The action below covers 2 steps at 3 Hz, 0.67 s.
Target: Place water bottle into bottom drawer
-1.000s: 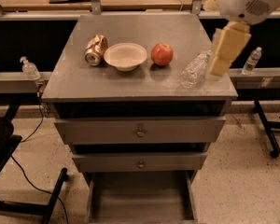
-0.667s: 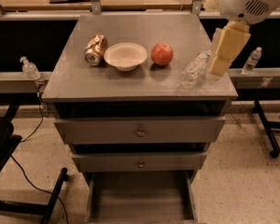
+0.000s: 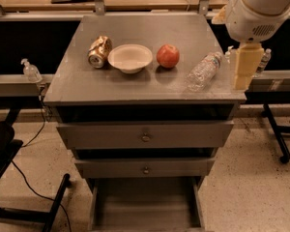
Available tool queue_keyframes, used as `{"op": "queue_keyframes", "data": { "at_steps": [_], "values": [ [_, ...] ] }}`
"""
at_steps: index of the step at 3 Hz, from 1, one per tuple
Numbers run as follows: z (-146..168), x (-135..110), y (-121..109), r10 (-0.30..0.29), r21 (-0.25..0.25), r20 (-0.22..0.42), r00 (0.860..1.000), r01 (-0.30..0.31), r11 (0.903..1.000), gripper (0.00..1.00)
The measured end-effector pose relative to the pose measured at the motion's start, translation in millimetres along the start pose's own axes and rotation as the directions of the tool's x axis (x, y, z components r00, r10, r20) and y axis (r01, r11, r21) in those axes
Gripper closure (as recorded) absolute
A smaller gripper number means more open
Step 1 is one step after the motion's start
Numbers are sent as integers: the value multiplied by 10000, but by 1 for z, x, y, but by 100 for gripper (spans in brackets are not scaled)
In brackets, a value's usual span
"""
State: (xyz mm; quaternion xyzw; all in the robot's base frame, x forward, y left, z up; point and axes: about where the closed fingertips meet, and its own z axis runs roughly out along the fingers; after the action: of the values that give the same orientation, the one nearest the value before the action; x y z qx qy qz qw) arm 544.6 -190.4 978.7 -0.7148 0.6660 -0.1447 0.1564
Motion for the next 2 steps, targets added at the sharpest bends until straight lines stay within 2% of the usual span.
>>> {"op": "queue_keyframes", "data": {
  "at_steps": [1, 2],
  "values": [
    [26, 20, 0, -1858, 492, 27, 9826, 1854, 9814, 0],
    [24, 18, -2, -2549, 519, -25, 9670, 2547, 9656, 0]
  ]
}}
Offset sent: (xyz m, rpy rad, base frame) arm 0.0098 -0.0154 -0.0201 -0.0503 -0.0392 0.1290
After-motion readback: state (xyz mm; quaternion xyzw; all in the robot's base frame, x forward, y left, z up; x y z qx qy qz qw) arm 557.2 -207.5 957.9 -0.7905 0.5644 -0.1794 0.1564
